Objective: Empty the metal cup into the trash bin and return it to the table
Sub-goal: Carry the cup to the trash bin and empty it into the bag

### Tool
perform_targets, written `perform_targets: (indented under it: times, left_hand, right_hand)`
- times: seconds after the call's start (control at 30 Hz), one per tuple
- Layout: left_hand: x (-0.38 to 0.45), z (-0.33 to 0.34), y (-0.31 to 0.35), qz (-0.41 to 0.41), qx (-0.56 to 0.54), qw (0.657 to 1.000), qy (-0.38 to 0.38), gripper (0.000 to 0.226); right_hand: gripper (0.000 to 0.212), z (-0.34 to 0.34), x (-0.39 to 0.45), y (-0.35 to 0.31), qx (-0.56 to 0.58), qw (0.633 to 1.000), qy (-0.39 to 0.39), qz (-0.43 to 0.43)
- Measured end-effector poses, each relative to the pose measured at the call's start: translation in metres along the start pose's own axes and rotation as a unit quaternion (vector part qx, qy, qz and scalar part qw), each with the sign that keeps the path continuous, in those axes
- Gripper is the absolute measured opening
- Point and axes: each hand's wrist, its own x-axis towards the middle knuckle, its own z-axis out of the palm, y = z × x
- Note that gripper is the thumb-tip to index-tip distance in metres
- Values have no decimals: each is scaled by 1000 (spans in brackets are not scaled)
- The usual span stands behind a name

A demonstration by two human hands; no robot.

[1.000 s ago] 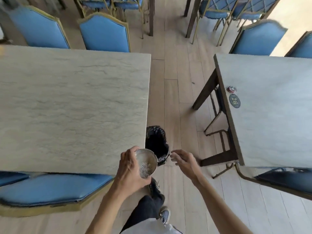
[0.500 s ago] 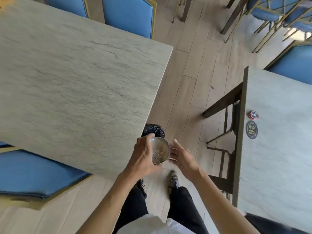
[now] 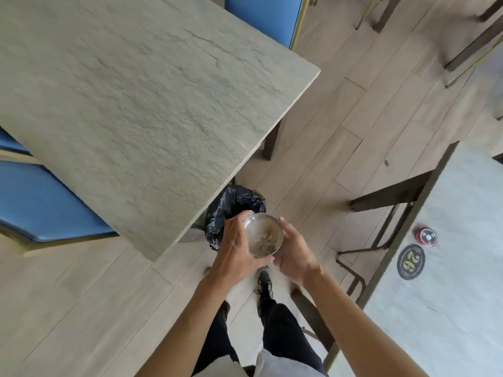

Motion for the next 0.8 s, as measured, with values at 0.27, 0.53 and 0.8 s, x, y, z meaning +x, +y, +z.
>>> perform_targets:
  times: [0.27,0.53,0.8]
  left_hand:
    - [15,28,-23,-37,49,998,-23,119]
    - [11,52,-111,-37,93,995,-14,93]
    - [-25,106,-251,-100,82,991,-37,71]
  right_hand:
    - [76,-27,47,14,105,990,-60,66]
    - [61,-55,128,39,174,983,-32,45]
    - [55,-111,221,93,136,990,-2,45]
